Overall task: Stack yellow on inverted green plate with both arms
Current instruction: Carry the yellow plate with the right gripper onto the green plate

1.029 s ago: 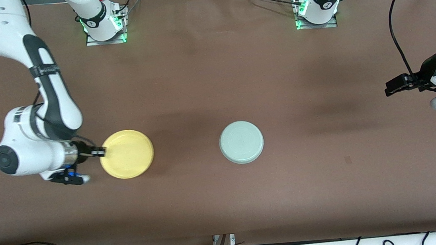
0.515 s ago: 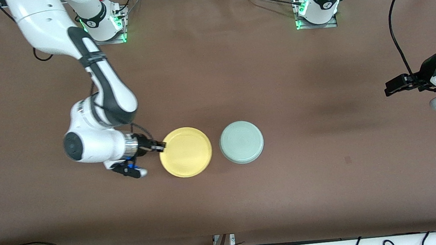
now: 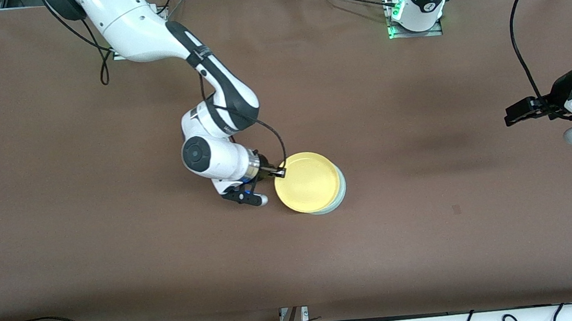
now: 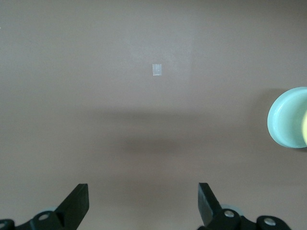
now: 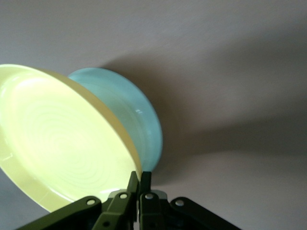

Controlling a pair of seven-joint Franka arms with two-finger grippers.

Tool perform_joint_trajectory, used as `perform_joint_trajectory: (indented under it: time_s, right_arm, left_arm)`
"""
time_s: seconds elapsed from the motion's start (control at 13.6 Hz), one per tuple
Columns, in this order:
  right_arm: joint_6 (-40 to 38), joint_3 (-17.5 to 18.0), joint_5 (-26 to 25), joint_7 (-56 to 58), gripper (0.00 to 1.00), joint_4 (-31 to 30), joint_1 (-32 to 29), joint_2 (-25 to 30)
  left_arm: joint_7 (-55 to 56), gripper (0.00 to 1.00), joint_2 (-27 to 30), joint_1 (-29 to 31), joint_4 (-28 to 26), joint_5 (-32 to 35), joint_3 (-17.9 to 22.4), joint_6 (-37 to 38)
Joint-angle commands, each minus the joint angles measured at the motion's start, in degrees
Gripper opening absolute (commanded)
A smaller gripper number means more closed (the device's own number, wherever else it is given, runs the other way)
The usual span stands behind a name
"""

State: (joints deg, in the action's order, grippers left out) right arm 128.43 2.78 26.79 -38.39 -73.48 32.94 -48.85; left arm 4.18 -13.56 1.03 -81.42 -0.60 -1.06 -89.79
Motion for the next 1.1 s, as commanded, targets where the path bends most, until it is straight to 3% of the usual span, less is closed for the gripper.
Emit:
perform_joint_trajectory:
  time_s: [0.0,0.29,0.37,0.44,0.51,0.59,0.81,1.03]
  right_arm:
    - [1.54,-0.5,1.07,-1.34,0.0,5.71,0.55,-4.76]
    - [4.72,-0.32,1.42,-2.39,0.0,5.45,1.78,-6.17]
    - [4.55,-0.32,1.42,-2.83,0.08,5.45,1.78,-6.09]
    - [4.46,-0.32,0.98,-3.0,0.39,5.45,1.95,-6.0]
    - [4.37,-0.41,0.37,-3.01,0.92,5.36,2.65,-5.56]
    - [4.11,-0.67,0.1,-2.66,1.0,5.01,2.74,-5.38]
    - [2.28,-1.37,-5.24,-2.3,1.0,4.83,2.13,-3.19]
    - [-6.93,-6.28,-10.17,-1.43,1.0,4.83,1.87,2.07]
  left_arm:
    - [-1.19,1.0,0.82,0.46,-0.84,-1.86,0.0,0.05]
    - [-1.19,1.0,0.82,0.46,-0.93,-1.86,0.0,-0.03]
    - [-1.19,1.0,0.91,0.46,-0.84,-1.86,0.0,-0.03]
    - [-1.19,1.0,0.82,0.46,-0.84,-1.86,0.0,0.05]
    - [-1.19,1.0,0.91,0.46,-0.93,-1.94,0.0,-0.03]
    - [-1.19,1.0,0.82,0.46,-0.93,-1.95,0.0,0.05]
    - [-1.19,1.0,0.82,0.46,-0.93,-1.95,0.0,-0.03]
    - [-1.19,1.0,0.82,0.46,-0.93,-1.95,0.0,-0.03]
